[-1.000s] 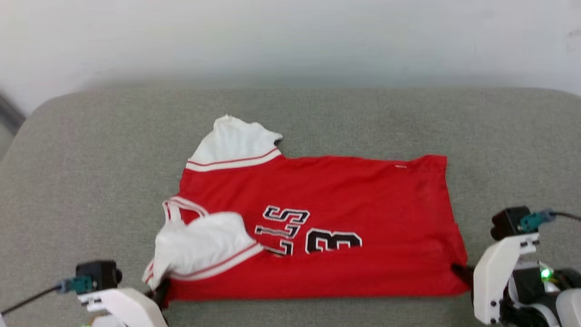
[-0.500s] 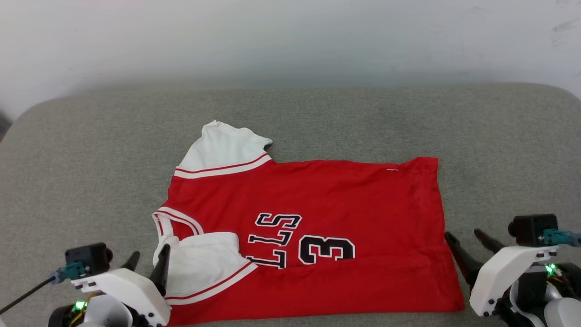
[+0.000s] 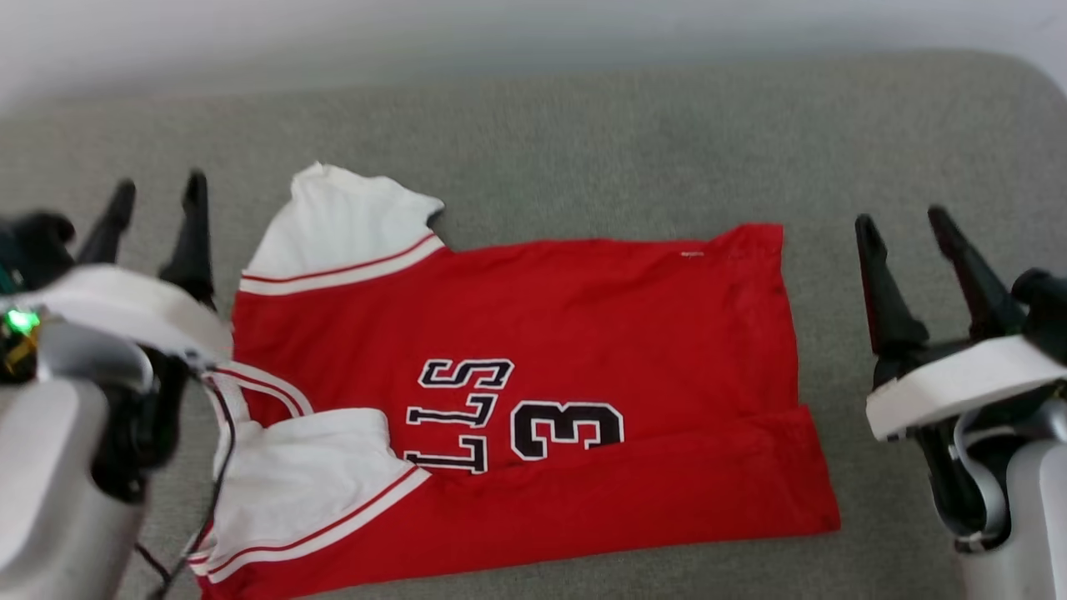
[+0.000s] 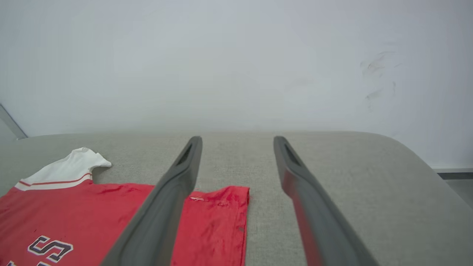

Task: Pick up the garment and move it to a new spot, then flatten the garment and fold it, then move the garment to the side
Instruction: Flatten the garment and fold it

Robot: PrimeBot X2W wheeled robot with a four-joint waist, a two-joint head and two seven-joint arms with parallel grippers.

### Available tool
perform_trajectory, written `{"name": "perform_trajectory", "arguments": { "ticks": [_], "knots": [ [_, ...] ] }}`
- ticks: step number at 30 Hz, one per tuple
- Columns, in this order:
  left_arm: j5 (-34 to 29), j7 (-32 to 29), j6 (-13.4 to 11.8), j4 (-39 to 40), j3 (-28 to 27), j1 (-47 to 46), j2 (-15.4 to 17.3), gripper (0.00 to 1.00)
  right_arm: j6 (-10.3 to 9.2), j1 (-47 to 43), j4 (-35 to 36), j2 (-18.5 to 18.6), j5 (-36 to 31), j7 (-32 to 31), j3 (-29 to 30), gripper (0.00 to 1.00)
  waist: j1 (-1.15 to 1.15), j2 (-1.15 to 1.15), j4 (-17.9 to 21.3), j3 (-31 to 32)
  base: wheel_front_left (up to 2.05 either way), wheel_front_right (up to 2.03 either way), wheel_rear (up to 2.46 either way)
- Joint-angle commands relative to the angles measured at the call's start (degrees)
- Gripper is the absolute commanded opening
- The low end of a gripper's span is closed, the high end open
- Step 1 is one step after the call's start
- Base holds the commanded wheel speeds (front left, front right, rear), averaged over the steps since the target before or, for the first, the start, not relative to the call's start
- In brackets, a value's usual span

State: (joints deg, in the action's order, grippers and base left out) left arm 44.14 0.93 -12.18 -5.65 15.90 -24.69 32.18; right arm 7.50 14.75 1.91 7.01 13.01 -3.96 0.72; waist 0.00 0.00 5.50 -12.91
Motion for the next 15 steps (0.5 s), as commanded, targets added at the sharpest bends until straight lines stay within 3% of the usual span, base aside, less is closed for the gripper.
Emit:
{"name": "perform_trajectory", "arguments": {
  "ticks": [1, 7, 15],
  "knots": [
    [-0.06, -0.95, 0.66, -0.68, -0.19, -2.88, 0.59, 1.0, -0.02, 1.85, 1.23, -0.75, -0.47, 0.45, 0.01, 1.0, 0.0, 0.0, 1.83, -6.73, 0.0, 0.0, 0.0],
    [1.46, -8.8, 4.61, -4.13, 0.34, -14.17, 4.19, 1.0, -0.02, 5.74, 4.17, -2.48, -1.17, 0.9, -1.41, 1.0, 0.0, 0.0, 4.32, -14.07, 0.0, 0.0, 0.0],
    [7.1, -30.77, 10.7, -8.97, 3.01, -27.24, 10.99, 1.0, -0.02, 7.96, 4.85, -3.46, -0.71, 1.26, -2.58, 1.0, 0.0, 0.0, 7.56, -18.06, 0.0, 0.0, 0.0]
  ]
}}
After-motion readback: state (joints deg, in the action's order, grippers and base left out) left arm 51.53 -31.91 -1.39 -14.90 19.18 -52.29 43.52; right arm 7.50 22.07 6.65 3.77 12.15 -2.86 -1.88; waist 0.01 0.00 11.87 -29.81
